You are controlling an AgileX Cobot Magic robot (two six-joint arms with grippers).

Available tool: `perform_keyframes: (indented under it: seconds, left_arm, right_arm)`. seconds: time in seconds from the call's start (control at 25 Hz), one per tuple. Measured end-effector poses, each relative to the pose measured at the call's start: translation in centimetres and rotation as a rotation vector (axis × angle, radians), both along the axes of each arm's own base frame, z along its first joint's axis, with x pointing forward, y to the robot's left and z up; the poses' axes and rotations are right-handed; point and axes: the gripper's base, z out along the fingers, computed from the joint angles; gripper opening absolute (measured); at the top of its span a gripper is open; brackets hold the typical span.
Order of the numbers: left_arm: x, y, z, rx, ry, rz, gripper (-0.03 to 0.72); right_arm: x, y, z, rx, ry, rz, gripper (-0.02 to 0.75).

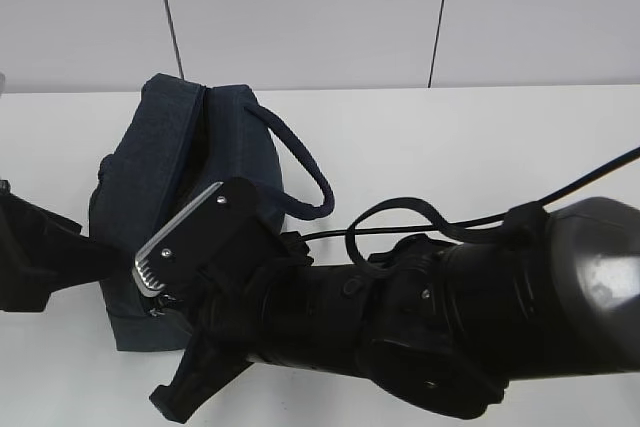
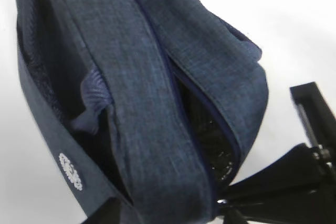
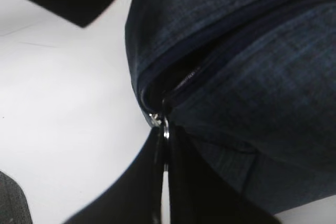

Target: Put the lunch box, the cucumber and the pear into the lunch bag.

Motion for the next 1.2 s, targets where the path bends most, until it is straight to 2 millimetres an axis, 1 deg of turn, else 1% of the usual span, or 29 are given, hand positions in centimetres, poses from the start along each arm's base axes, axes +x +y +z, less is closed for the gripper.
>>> perform_keyframes:
  seconds: [0.08, 0.16, 0.24, 0.36, 0.6, 0.92, 0.96, 1.04, 1.2]
  left_arm:
    - [-0.4, 0.2, -1.2, -0.009, -0.033, 0.006, 0.373]
    - [-1.3, 0.5, -2.6, -0.024, -0.062, 0.019, 0.38]
    - [-2.2, 0.8, -3.0, -0.061, -0.11, 0.044, 0.382]
    - [-2.7, 1.0, -2.4, -0.089, -0.181, 0.051, 0.382]
    - [-2.2, 1.0, -3.4, -0.051, -0.164, 0.055, 0.382]
    - [-1.1, 0.4, -5.1, -0.03, -0.108, 0.013, 0.375]
    - [-0.9, 0.4, -5.2, -0.029, -0.102, 0.011, 0.356]
    - [-0.5, 0.2, -5.4, -0.026, -0.093, -0.001, 0.284]
    - [0.3, -0.4, -6.0, -0.033, -0.063, -0.036, 0.099]
  right_arm:
    - [0.0, 0.0, 0.1, -0.006, 0.0, 0.002, 0.0]
    - [-0.1, -0.1, 0.1, -0.009, 0.001, 0.002, 0.0]
    - [-0.1, -0.1, 0.1, -0.014, 0.003, 0.003, 0.0]
    - [-0.1, -0.1, 0.1, -0.014, 0.003, 0.003, 0.0]
    - [-0.1, -0.1, 0.1, -0.014, 0.007, 0.0, 0.0]
    - [-0.1, -0.1, 0.1, -0.01, 0.013, -0.004, 0.0]
    - [-0.1, -0.1, 0.1, -0.01, 0.013, -0.004, 0.0]
    - [-0.1, -0.1, 0.1, -0.009, 0.014, -0.005, 0.0]
    - [-0.1, -0.1, 0.1, -0.009, 0.014, -0.005, 0.0]
